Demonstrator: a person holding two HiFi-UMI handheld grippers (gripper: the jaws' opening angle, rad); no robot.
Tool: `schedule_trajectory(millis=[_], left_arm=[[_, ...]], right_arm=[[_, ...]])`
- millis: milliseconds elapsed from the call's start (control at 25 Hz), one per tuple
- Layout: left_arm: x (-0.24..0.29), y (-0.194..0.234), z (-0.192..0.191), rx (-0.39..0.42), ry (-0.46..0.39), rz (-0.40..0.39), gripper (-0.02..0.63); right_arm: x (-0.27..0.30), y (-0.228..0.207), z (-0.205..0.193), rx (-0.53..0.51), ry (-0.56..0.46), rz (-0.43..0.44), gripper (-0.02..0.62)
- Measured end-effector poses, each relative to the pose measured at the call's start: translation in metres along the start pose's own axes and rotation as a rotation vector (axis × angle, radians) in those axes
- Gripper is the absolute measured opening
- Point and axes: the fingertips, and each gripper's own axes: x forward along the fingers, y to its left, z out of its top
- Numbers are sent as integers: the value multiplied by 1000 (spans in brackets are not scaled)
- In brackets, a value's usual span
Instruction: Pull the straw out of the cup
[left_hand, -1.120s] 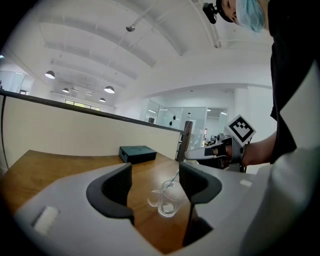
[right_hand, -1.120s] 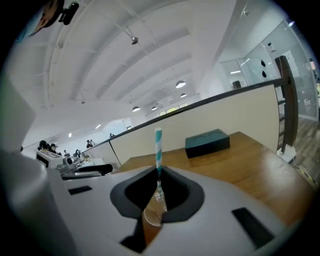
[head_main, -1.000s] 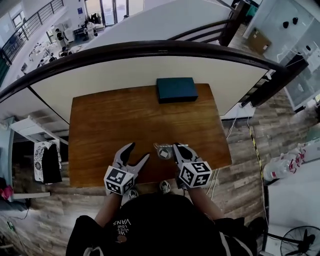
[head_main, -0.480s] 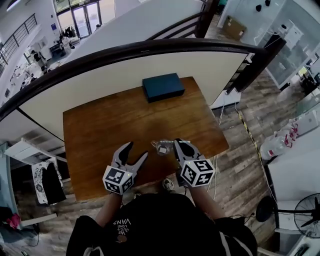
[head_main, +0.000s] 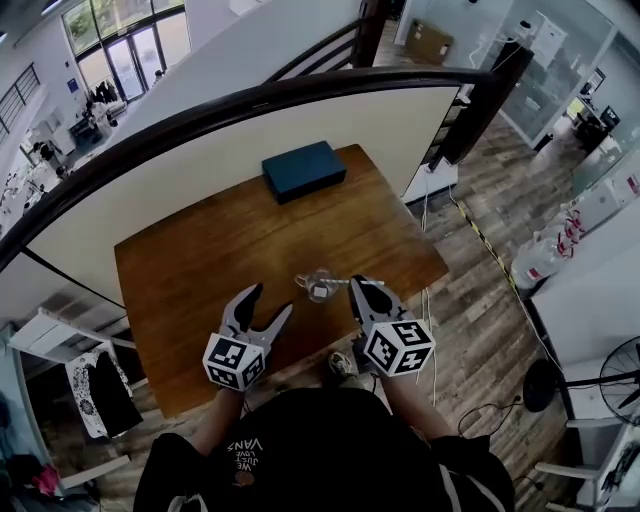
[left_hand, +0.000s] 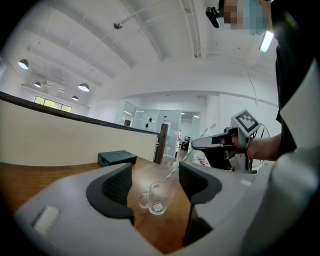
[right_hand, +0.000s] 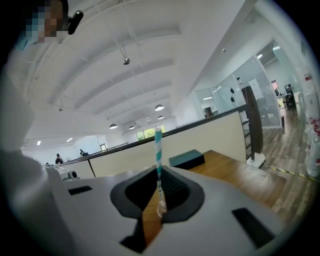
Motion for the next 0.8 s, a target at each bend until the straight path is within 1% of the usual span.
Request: schedule_trajectory(millis=[280, 560, 680, 800], left_arm=[[-8, -8, -1, 23, 0, -31, 279], [-18, -11, -3, 40, 8, -37, 276], [-23, -13, -7, 42, 13, -39, 262], [-29, -15, -10, 47, 11, -41, 224]], right_arm=[[-23, 1, -1, 11, -35, -52, 34], [-36, 8, -5, 12, -43, -70, 34], [-39, 13, -11, 12, -35, -69, 34], [-40, 19, -16, 14, -29, -66, 34]])
